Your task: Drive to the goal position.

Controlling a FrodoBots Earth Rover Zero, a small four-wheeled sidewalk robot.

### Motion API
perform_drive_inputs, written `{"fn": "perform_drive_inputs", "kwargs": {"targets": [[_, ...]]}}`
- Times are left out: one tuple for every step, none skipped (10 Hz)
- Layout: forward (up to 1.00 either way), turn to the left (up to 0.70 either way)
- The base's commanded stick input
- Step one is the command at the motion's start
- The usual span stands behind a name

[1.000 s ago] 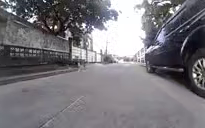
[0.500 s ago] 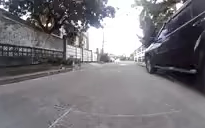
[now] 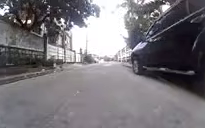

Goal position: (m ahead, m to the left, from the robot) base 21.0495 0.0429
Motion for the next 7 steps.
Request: {"fn": "perform_drive_inputs", "kwargs": {"targets": [[0.99, -0.01], [0.99, -0.01], [0.99, -0.01], [0.99, -0.01], [0.99, -0.01], [0.99, -0.01], [0.99, -0.01]]}}
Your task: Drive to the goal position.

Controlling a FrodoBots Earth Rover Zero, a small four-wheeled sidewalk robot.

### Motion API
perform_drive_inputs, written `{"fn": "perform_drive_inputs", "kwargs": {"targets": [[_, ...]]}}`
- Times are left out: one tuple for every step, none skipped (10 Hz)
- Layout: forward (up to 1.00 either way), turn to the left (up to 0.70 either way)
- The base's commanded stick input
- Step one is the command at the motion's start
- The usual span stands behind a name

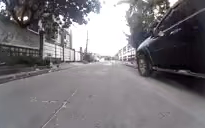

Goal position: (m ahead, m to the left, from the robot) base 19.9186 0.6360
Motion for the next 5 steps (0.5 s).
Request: {"fn": "perform_drive_inputs", "kwargs": {"targets": [[0.99, -0.01], [0.99, -0.01], [0.99, -0.01], [0.99, -0.01], [0.99, -0.01]]}}
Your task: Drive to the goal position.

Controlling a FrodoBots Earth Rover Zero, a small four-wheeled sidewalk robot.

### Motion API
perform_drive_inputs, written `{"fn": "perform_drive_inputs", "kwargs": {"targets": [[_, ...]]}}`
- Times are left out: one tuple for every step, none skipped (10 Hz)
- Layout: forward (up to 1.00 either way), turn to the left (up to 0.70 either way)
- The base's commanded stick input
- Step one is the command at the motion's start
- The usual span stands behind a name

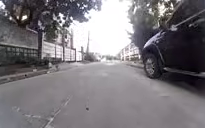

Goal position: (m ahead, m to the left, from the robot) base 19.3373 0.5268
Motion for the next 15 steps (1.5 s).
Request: {"fn": "perform_drive_inputs", "kwargs": {"targets": [[0.99, -0.01], [0.99, -0.01], [0.99, -0.01], [0.99, -0.01], [0.99, -0.01], [0.99, -0.01], [0.99, -0.01], [0.99, -0.01], [0.99, -0.14], [0.99, -0.41], [0.99, -0.41], [0.99, -0.41], [0.99, -0.41], [0.99, -0.41], [0.99, -0.41]]}}
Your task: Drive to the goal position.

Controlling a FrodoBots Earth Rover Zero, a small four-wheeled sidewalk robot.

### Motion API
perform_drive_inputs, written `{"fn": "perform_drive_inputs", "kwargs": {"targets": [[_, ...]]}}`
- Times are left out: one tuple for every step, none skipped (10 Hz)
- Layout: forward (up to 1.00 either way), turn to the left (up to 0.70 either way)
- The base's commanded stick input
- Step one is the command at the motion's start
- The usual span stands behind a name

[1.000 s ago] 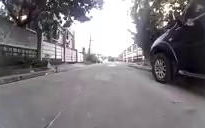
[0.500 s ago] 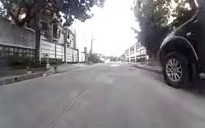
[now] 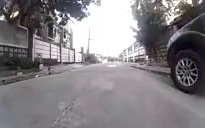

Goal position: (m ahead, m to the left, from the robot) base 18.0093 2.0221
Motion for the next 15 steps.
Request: {"fn": "perform_drive_inputs", "kwargs": {"targets": [[0.99, -0.41], [0.99, -0.41], [0.99, -0.41], [0.99, -0.41], [0.99, -0.41], [0.99, -0.41], [0.99, -0.41], [0.99, -0.33], [0.99, -0.14], [0.99, -0.01], [0.99, -0.01], [0.99, -0.01], [0.99, -0.01], [0.98, -0.01], [0.97, -0.01]]}}
